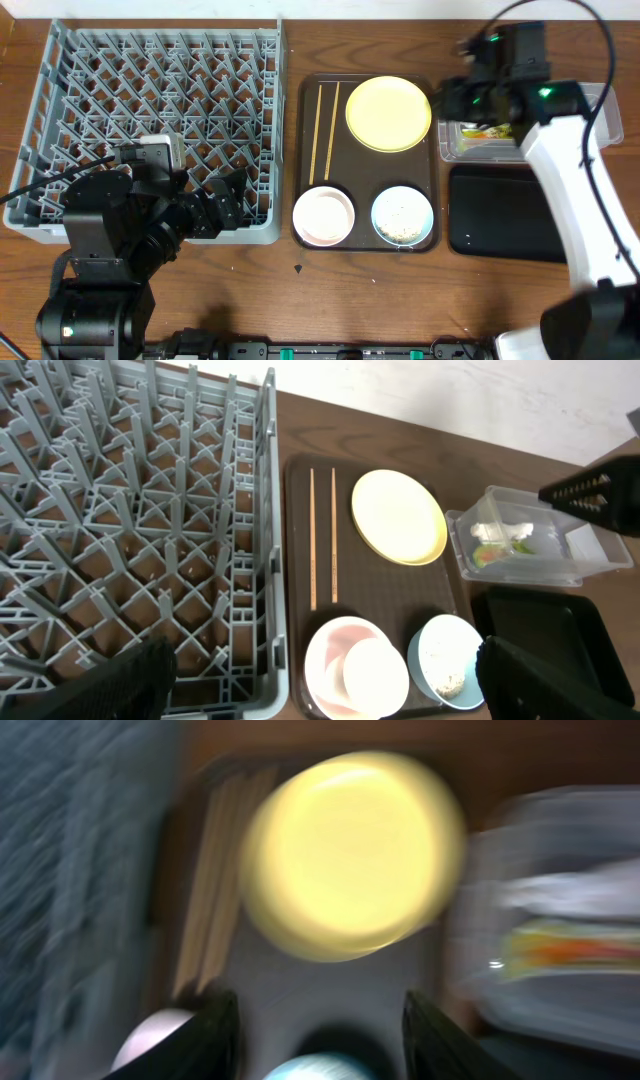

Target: Sort waste into correct bins and load items into the dishwasher

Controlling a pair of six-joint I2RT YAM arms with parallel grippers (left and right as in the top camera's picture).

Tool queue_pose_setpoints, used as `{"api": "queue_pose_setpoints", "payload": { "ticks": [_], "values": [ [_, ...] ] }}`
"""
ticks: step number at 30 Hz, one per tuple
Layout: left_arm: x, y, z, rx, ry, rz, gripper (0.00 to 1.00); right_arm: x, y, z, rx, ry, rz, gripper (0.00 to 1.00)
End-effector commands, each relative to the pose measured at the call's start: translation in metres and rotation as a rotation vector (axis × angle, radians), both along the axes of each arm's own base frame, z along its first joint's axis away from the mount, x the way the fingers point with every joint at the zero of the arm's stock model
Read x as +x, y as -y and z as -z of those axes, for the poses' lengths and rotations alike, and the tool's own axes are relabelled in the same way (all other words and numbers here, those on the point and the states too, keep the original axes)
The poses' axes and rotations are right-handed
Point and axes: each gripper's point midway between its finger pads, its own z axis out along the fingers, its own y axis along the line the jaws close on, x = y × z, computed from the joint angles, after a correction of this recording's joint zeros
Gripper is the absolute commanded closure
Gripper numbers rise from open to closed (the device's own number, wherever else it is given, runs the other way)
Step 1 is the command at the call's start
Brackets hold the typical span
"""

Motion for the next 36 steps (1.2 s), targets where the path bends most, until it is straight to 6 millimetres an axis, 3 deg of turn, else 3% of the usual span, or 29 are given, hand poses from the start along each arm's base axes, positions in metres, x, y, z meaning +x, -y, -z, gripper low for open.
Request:
{"api": "queue_pose_setpoints", "payload": {
  "ticks": [1, 6, 13, 20, 23, 25, 26, 31, 36],
  "values": [
    [0.001, -0.007, -0.009, 0.018, 0.024, -0.034, 0.04, -0.046, -0.067, 0.004, 0.055, -0.065, -0.281, 0.54],
    [-0.001, -0.007, -0.006, 0.018, 0.011, -0.034, 0.03, -0.097, -0.115, 0.041, -0.073, -0.186, -0.444, 0.56],
    [-0.001, -0.008, -0.006, 0.026, 0.011, -0.039, 0.03, -0.132, -0.138, 0.094, -0.24, -0.283, -0.531, 0.63],
    [-0.003, -0.008, -0.003, 0.026, -0.005, -0.039, 0.03, -0.133, -0.132, 0.137, -0.351, -0.346, -0.466, 0.67],
    [-0.004, -0.008, -0.001, 0.027, -0.012, -0.039, 0.03, -0.134, -0.132, 0.152, -0.348, -0.358, -0.456, 0.76],
    [-0.004, -0.008, 0.0, 0.027, -0.015, -0.039, 0.03, -0.134, -0.132, 0.158, -0.351, -0.363, -0.456, 0.93],
    [-0.004, -0.008, -0.001, 0.027, -0.015, -0.039, 0.03, -0.135, -0.132, 0.159, -0.351, -0.363, -0.456, 0.99],
    [-0.003, -0.008, 0.0, 0.017, -0.022, -0.044, 0.03, -0.127, -0.129, 0.135, -0.309, -0.317, -0.435, 0.99],
    [0.002, -0.005, 0.007, -0.03, -0.071, -0.053, 0.03, -0.111, -0.112, 0.084, -0.207, -0.214, -0.391, 0.99]
  ]
}}
